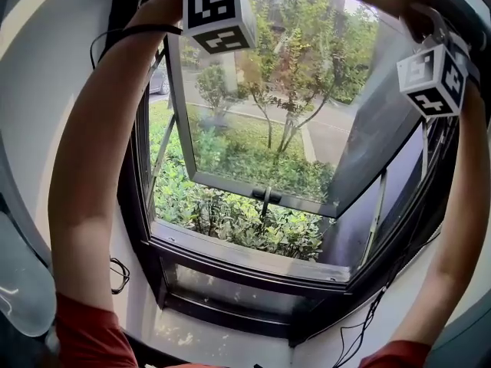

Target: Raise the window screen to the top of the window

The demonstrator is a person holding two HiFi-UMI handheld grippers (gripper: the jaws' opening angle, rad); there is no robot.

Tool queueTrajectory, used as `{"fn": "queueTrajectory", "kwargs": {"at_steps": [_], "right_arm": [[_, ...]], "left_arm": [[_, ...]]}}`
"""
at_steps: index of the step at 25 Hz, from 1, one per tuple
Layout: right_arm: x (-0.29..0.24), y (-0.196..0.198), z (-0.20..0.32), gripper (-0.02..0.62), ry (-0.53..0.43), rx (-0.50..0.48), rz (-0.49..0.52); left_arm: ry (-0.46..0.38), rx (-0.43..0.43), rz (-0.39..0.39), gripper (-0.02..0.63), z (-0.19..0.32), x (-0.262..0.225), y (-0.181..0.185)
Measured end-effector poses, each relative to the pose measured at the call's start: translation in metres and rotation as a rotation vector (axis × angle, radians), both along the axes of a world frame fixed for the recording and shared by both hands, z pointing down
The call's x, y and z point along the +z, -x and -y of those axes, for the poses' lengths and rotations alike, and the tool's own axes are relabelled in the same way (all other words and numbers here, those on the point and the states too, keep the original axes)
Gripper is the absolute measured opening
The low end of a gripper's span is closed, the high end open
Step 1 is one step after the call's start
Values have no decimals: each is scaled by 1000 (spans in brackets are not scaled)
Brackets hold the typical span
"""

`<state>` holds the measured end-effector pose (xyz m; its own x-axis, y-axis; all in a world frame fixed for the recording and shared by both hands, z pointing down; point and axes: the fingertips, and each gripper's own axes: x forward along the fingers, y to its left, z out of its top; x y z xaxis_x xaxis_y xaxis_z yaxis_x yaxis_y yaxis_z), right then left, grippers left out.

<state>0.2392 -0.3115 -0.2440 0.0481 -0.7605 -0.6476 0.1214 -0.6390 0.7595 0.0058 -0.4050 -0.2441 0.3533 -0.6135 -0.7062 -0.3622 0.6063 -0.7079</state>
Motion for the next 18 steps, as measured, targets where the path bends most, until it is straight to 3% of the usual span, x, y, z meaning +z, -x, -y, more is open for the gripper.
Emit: {"fn": "queueTrajectory", "kwargs": {"at_steps": [11,18], "right_arm": [[-4,4,0,74,-6,24,20],[4,6,-17,77,-23,-95,82]], "left_arm": [[33,11,-2,64,0,0,2],[81,81,-32,64,-3,21,4]]}}
